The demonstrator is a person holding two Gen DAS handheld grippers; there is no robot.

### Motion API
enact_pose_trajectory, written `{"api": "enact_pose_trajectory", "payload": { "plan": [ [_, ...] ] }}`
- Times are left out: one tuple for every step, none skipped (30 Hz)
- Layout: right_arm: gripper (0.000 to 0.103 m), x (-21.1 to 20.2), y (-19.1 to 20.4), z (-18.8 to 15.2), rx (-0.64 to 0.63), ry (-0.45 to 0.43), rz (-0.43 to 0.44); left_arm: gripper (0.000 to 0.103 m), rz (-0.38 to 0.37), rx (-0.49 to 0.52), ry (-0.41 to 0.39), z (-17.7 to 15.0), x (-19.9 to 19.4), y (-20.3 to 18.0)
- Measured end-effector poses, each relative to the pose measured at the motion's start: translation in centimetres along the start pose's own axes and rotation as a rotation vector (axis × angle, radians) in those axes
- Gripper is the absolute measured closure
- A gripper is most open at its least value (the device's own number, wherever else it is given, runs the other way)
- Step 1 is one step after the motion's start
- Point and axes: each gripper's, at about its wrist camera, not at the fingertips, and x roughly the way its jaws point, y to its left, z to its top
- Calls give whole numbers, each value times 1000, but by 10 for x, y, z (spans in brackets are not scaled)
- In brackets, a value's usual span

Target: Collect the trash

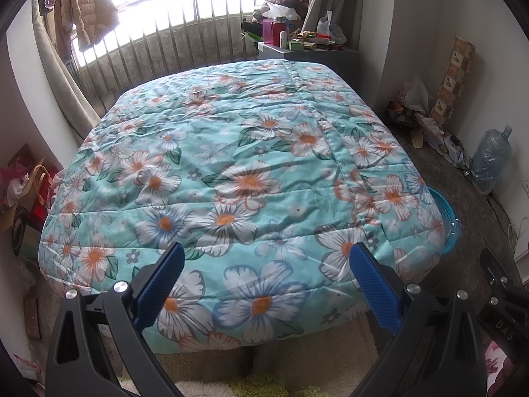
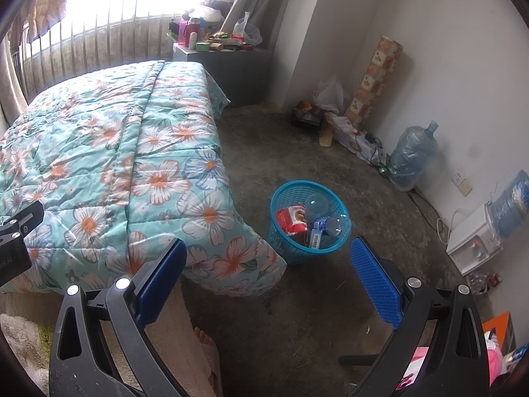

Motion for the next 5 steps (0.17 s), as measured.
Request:
{"api": "enact_pose_trajectory", "payload": {
  "plan": [
    [8, 0, 0, 0, 0, 0, 0, 5, 0, 0, 2, 0, 0, 0],
    [8, 0, 0, 0, 1, 0, 0, 5, 0, 0, 4, -1, 0, 0],
    [8, 0, 0, 0, 1, 0, 0, 5, 0, 0, 5, -2, 0, 1],
    [8, 0, 0, 0, 1, -1, 0, 5, 0, 0, 4, -2, 0, 1],
    [8, 0, 0, 0, 0, -1, 0, 5, 0, 0, 3, -2, 0, 1]
  ]
}}
